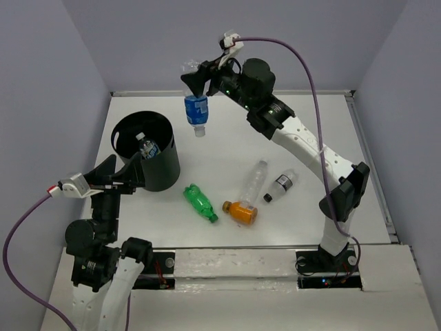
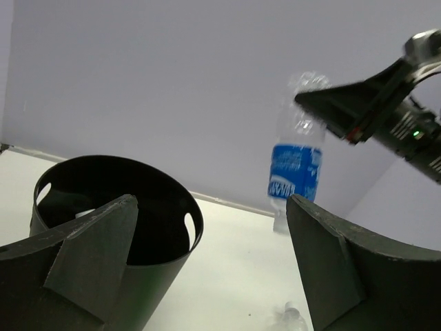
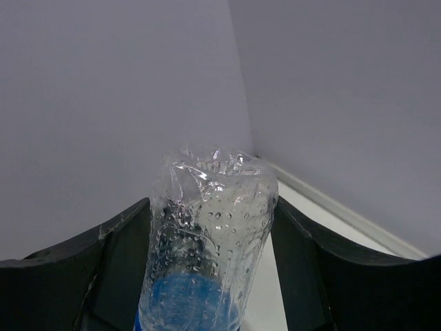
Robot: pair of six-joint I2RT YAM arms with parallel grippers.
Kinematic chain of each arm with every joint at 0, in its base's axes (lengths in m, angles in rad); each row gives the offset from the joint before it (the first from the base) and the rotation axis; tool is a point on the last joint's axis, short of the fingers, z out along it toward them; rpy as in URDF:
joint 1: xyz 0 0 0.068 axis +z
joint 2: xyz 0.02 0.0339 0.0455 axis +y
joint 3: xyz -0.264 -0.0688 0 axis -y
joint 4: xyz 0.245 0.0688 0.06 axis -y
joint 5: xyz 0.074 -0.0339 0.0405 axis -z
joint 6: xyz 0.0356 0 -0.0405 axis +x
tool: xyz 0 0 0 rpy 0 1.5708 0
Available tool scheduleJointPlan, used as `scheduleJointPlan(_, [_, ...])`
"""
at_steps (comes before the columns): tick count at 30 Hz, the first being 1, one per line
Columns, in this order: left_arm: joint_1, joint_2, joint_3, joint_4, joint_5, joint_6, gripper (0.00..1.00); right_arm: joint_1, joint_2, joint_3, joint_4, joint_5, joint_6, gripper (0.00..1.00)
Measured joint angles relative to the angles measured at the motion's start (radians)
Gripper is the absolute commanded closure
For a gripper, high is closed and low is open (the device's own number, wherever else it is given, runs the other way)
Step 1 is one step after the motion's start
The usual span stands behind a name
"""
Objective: Put the plastic bottles in the bin
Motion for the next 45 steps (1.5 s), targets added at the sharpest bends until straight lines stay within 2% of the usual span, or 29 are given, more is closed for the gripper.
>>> scheduleJointPlan(4, [0.000,0.000,0.000,0.000,-0.006,0.000,0.01,0.018,0.033,0.096,0.129,-0.028,0.036,0.52])
scheduleJointPlan(8, [0.000,-0.001,0.000,0.000,-0.011,0.000,0.01,0.051,0.168,0.236,0.263,-0.061,0.073,0.52])
scheduleJointPlan(11, [0.001,-0.006,0.000,-0.001,-0.021,0.000,0.01,0.070,0.308,0.353,0.308,-0.072,0.087,0.52])
scheduleJointPlan(16, [0.011,-0.014,0.000,-0.002,-0.050,0.000,0.01,0.090,0.466,0.406,0.326,-0.103,0.101,0.50])
scheduleJointPlan(17, [0.012,-0.014,0.000,-0.004,-0.055,0.000,0.01,0.094,0.484,0.406,0.325,-0.110,0.100,0.47])
scheduleJointPlan(19, [0.013,-0.014,0.000,-0.007,-0.058,0.000,0.01,0.099,0.513,0.406,0.320,-0.123,0.095,0.33])
scheduleJointPlan(20, [0.013,-0.014,0.000,-0.007,-0.059,0.000,0.01,0.102,0.521,0.406,0.317,-0.128,0.089,0.23])
scheduleJointPlan(21, [0.013,-0.014,0.000,-0.008,-0.059,0.000,0.01,0.107,0.525,0.404,0.309,-0.133,0.084,0.08])
scheduleJointPlan(22, [0.013,-0.014,0.000,-0.008,-0.059,0.000,0.01,0.111,0.525,0.396,0.304,-0.137,0.075,0.04])
scheduleJointPlan(26, [0.013,-0.014,0.000,-0.008,-0.060,0.000,0.01,0.124,0.502,0.369,0.295,-0.146,0.052,0.03])
scheduleJointPlan(29, [0.013,-0.014,0.000,-0.009,-0.062,0.000,0.01,0.130,0.430,0.292,0.268,-0.146,0.036,0.04])
scheduleJointPlan(32, [0.013,-0.014,0.000,-0.011,-0.063,0.000,0.01,0.132,0.267,0.101,0.228,-0.126,0.006,0.15])
scheduleJointPlan(34, [0.013,-0.014,0.000,-0.014,-0.064,0.000,0.01,0.133,0.107,-0.108,0.231,-0.097,-0.008,0.19])
scheduleJointPlan(38, [0.013,-0.014,0.000,-0.015,-0.063,0.000,0.01,0.133,-0.115,-0.384,0.237,-0.060,-0.012,0.27])
scheduleJointPlan(41, [0.013,-0.014,0.000,-0.015,-0.058,0.000,0.01,0.134,-0.209,-0.546,0.198,-0.035,-0.007,0.26])
scheduleJointPlan(45, [0.013,-0.012,0.000,-0.015,-0.054,0.000,0.01,0.144,-0.190,-0.677,0.068,-0.012,0.008,0.10])
